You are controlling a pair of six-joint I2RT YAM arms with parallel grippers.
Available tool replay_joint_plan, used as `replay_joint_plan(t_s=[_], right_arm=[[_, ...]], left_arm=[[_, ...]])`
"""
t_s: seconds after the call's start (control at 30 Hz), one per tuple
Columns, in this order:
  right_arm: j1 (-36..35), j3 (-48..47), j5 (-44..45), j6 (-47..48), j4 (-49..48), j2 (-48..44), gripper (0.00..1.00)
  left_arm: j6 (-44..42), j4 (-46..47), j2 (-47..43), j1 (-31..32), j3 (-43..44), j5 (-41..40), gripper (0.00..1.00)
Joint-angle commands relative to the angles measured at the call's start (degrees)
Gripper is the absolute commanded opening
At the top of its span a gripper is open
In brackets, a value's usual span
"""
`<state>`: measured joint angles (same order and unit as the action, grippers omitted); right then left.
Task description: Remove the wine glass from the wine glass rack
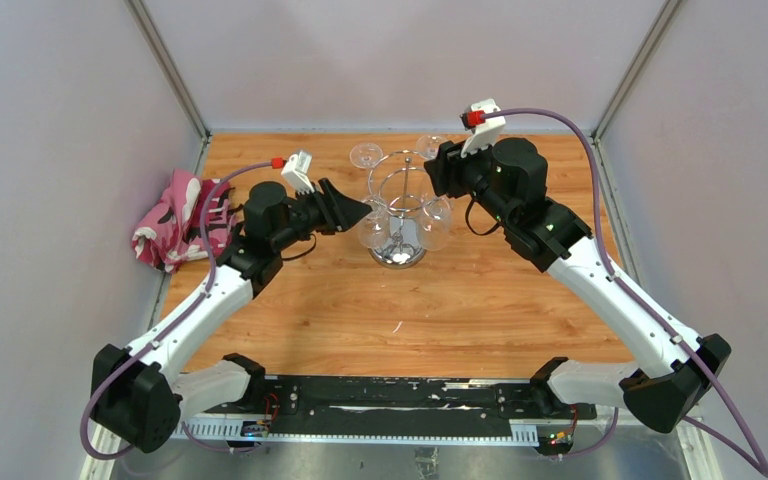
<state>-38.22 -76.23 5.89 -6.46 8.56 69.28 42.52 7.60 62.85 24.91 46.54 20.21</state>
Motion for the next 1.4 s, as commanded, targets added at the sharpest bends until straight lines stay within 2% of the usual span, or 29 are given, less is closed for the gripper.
replay_joint_plan(t_s=[0.0,0.27,1.03,1.37], right_arm=[[0.61,0.80,-0.54,-0.69,-1.33,-0.29,0.50],[0.62,0.99,-0.90,-0.93,-1.78,0.02,0.50],[0.60,1.60,-0.79,-1.13,-2.22,-1.03,0.48],[0.61,1.64,-1.64,-1.38,-2.37,-0.73,0.48]], left_arm=[[1.22,3.53,0.06,1.01,-1.29,0.27,0.49],[4.63,7.76,0.49,2.50,-2.03,0.38,0.48],[5.06,7.70,3.11,2.78,-4.88,4.47,0.34],[2.06,2.51,2.54,2.78,-1.91,4.43,0.31]])
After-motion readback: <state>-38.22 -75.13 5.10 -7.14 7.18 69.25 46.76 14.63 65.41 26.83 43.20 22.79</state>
